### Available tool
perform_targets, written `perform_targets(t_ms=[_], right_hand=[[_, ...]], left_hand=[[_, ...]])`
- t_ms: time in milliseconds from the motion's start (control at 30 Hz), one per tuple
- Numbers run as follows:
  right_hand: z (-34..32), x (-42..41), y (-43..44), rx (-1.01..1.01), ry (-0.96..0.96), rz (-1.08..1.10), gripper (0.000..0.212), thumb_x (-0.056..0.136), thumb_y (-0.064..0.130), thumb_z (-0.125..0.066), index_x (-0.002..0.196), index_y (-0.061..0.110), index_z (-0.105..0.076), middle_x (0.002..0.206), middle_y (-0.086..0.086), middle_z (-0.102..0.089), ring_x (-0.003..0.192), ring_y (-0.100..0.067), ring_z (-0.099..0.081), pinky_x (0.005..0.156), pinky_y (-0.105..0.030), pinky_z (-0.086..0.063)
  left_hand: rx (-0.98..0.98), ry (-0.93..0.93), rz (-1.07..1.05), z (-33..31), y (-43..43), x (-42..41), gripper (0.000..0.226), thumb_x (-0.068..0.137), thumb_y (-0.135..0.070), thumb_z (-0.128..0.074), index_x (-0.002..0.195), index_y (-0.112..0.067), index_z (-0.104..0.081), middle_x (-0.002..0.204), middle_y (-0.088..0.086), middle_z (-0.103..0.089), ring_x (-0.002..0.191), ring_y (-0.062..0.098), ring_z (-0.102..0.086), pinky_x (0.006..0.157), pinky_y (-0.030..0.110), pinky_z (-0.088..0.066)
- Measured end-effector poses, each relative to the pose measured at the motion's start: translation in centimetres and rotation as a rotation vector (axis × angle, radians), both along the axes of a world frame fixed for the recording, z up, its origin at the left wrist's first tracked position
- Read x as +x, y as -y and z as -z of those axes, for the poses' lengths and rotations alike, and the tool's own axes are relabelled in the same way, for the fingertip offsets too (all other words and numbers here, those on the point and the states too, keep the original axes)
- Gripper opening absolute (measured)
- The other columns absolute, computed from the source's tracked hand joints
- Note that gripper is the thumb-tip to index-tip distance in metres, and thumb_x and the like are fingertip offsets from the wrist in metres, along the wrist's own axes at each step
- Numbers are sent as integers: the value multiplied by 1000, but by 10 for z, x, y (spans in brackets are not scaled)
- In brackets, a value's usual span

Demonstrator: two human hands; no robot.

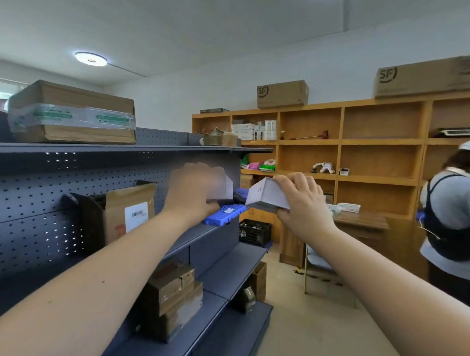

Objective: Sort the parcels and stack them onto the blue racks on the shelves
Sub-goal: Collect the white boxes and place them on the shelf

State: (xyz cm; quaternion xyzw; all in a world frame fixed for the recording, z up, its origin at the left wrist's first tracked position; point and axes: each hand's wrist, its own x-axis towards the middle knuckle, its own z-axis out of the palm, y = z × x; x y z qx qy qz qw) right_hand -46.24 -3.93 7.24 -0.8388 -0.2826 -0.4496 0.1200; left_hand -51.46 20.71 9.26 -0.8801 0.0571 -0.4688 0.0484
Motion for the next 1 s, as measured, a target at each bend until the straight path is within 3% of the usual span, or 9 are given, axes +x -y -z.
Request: perform_targets(t_ms=[167, 433, 667, 1000], right_hand=[[23, 40, -8, -45, -78, 72, 64, 83, 28, -68, 137, 27, -35, 127, -1, -39, 118, -23, -35, 100, -38, -33], [21, 106, -18, -123, -104, 181, 63, 86, 22, -64, 140, 26, -33, 131, -3, -39, 122, -25, -33, 103, -39, -31], [32, 167, -30, -49, -88, 243, 59, 82, 20, -67, 134, 25, -40, 124, -3, -42, 116, -25, -36, 99, -39, -33], [73, 237, -32, -36, -148, 307, 64, 80, 24, -71, 136, 25, -39, 125, -4, -42, 117, -25, -35, 98, -40, -35]], left_hand=[[-86, 9, 75, 25, -12, 58, 61, 64, -29, -77, 120, -27, -52, 108, 1, -52, 103, 28, -44, 85, 42, -33], [-26, 38, 164, 35, -25, 159, 62, 59, -31, -80, 116, -24, -55, 102, 3, -55, 97, 32, -49, 78, 44, -38], [69, 75, 256, 46, -27, 231, 68, 58, -30, -82, 118, -23, -51, 102, 5, -55, 96, 32, -49, 78, 43, -38], [53, 49, 321, 93, -20, 305, 71, 54, -27, -82, 118, -22, -53, 103, 7, -55, 94, 32, -49, 78, 43, -36]])
